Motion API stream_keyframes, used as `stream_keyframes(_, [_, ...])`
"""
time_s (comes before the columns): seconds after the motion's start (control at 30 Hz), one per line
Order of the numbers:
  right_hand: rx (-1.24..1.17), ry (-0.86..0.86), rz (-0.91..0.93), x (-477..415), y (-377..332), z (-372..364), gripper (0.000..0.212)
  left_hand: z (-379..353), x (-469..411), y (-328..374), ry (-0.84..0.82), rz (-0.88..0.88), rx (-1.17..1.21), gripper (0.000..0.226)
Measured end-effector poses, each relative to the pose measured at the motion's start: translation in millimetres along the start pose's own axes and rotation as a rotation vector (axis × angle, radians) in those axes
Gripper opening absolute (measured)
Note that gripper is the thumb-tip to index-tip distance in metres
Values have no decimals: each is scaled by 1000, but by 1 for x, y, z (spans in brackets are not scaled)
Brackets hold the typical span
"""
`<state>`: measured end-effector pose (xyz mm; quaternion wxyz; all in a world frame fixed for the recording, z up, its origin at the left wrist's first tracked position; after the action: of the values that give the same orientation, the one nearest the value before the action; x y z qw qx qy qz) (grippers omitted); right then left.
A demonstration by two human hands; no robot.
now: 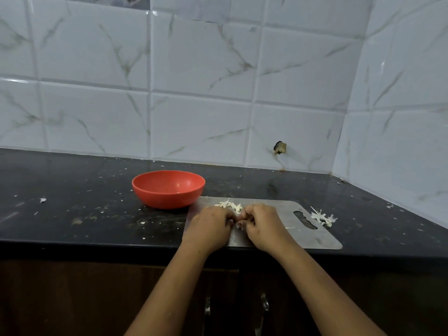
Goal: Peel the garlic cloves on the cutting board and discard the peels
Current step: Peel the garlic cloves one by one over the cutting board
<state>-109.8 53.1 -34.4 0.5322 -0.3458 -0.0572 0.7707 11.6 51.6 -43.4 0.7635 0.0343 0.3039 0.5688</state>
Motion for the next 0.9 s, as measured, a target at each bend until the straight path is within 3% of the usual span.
stream_keyframes(0.73, [212, 23, -3, 6, -17, 1, 18, 6, 3, 1, -11, 58, 126, 24])
stream_keyframes(0.8, [96, 31, -45, 4, -9, -1, 15, 7, 3, -1, -3, 82, 143, 22])
stream_keyframes(0.9, [-261, 20, -131, 0, 3, 1, 10, 6, 0, -8, 27, 122, 188, 16])
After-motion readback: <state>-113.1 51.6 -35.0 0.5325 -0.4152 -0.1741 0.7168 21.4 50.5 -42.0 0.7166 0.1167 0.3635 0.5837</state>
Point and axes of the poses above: each hand's wrist, its own x-axis away from the middle knuckle, its own z-axis out of the back of the hand, y = z × x, the point moved 6 cm from there along -x, towards the middle knuckle, and after that the axes turned 1 degree about y, right-handed, at the moved point
